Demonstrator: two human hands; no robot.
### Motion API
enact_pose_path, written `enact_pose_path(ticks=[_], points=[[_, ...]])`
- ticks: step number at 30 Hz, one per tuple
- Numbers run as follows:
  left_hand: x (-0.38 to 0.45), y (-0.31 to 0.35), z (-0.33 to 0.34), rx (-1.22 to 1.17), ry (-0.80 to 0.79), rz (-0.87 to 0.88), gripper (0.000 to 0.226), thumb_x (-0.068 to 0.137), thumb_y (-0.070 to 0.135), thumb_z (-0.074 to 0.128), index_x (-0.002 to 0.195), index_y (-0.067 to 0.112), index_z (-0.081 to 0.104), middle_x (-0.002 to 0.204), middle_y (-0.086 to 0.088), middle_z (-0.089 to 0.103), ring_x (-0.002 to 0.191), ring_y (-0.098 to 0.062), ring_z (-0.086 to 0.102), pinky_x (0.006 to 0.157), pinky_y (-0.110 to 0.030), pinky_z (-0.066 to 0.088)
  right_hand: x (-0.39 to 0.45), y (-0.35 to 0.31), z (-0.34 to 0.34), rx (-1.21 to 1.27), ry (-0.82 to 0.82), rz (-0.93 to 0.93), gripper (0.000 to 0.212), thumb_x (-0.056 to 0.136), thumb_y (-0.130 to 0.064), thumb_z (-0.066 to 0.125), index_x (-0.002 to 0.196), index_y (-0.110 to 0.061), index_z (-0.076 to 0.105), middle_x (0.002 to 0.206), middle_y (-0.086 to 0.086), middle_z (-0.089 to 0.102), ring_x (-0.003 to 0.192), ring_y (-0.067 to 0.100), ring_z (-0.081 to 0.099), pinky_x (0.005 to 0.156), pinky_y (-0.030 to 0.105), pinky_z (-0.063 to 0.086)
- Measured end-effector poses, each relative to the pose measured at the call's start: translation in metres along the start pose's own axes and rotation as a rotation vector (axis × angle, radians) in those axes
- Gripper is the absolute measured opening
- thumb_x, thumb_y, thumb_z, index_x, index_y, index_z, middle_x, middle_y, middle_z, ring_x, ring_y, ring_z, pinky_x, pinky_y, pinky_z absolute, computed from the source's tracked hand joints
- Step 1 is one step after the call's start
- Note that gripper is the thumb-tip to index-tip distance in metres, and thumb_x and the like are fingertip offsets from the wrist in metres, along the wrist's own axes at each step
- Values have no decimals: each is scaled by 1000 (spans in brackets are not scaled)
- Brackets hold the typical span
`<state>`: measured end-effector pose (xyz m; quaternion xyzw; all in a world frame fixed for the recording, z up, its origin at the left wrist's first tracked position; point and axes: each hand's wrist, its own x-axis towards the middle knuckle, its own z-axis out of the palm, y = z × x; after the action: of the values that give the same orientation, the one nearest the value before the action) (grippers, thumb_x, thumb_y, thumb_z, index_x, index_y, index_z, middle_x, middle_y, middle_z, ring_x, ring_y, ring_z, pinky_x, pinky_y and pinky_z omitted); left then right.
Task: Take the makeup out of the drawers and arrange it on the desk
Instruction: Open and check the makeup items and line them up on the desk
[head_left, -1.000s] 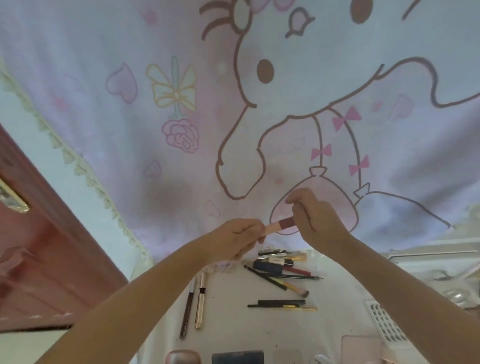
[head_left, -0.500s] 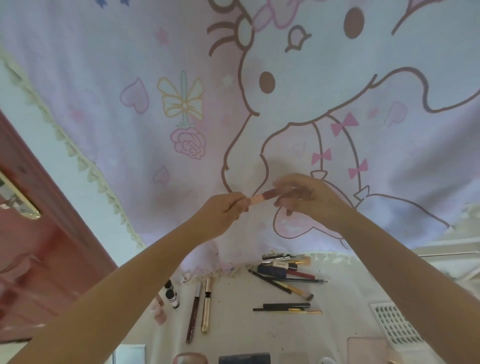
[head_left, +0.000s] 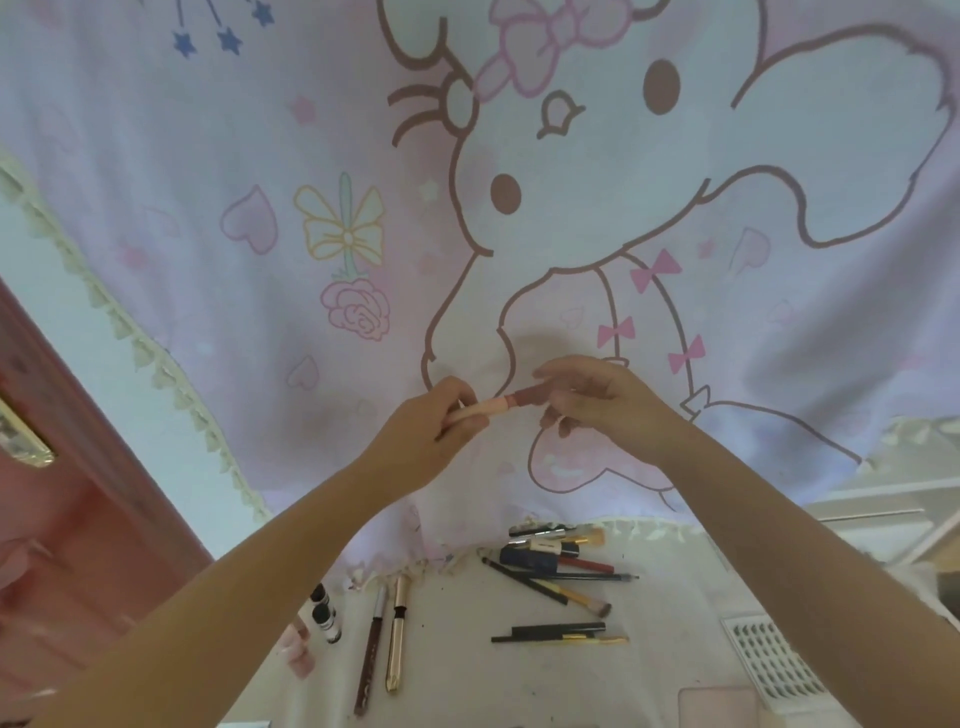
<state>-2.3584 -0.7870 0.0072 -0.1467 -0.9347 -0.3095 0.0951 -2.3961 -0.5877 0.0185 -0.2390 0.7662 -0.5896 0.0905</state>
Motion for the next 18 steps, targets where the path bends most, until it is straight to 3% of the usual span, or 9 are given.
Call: enact_pose_path(ticks=[2, 3, 6, 10, 13, 15, 18], points=[[2, 0, 1, 29, 42, 33, 7, 94, 21, 47, 91, 14, 49, 68, 13, 43, 59, -1, 39, 62, -8, 37, 0, -2, 0, 20, 3, 109, 18, 95, -21, 42, 89, -21, 59, 65, 0, 65, 49, 9, 61, 50, 20, 50], [2, 0, 3, 45, 62, 52, 12, 93, 21, 48, 92, 11, 54, 69, 14, 42, 61, -1, 39, 64, -8, 36, -1, -3, 0, -8, 0, 148, 26, 96, -28, 38, 85, -19, 60, 55, -1, 63, 42, 9, 57, 45, 20, 46], [2, -4, 8, 89, 101, 109, 20, 93, 21, 50, 95, 4, 60, 70, 18, 37, 64, 1, 38, 67, -6, 35, -3, -1, 1, -161, -17, 122, 36, 97, -26, 38, 69, -14, 56, 38, -6, 54, 33, 3, 46, 44, 17, 39], [2, -9, 7, 110, 102, 103, 24, 94, 23, 48, 96, 4, 62, 69, 18, 36, 65, 3, 38, 68, -6, 36, -2, 7, -1, -154, 63, 0, 22, 90, -2, 51, 76, -17, 59, 60, -6, 59, 46, -5, 54, 53, 9, 46], [1, -11, 6, 96, 109, 63, 26, 94, 24, 47, 96, 4, 63, 67, 18, 38, 63, 4, 37, 66, -7, 35, -1, 8, -1, 10, 22, 14, 31, 84, 9, 53, 88, -21, 58, 81, 1, 63, 61, -1, 65, 59, 14, 54], [1, -11, 6, 88, 119, 43, 27, 94, 25, 46, 96, 4, 63, 66, 17, 37, 62, 4, 36, 67, -5, 35, -1, 8, 1, 86, -29, 71, 29, 87, 1, 53, 95, -26, 55, 85, 2, 65, 61, 6, 67, 56, 18, 54], [1, -9, 5, 78, 124, 27, 27, 94, 25, 45, 96, 5, 63, 66, 17, 37, 62, 3, 36, 66, -4, 35, 0, 7, 3, -1, -36, 136, 19, 95, -19, 41, 89, -23, 59, 63, 0, 64, 44, 7, 58, 46, 19, 47]])
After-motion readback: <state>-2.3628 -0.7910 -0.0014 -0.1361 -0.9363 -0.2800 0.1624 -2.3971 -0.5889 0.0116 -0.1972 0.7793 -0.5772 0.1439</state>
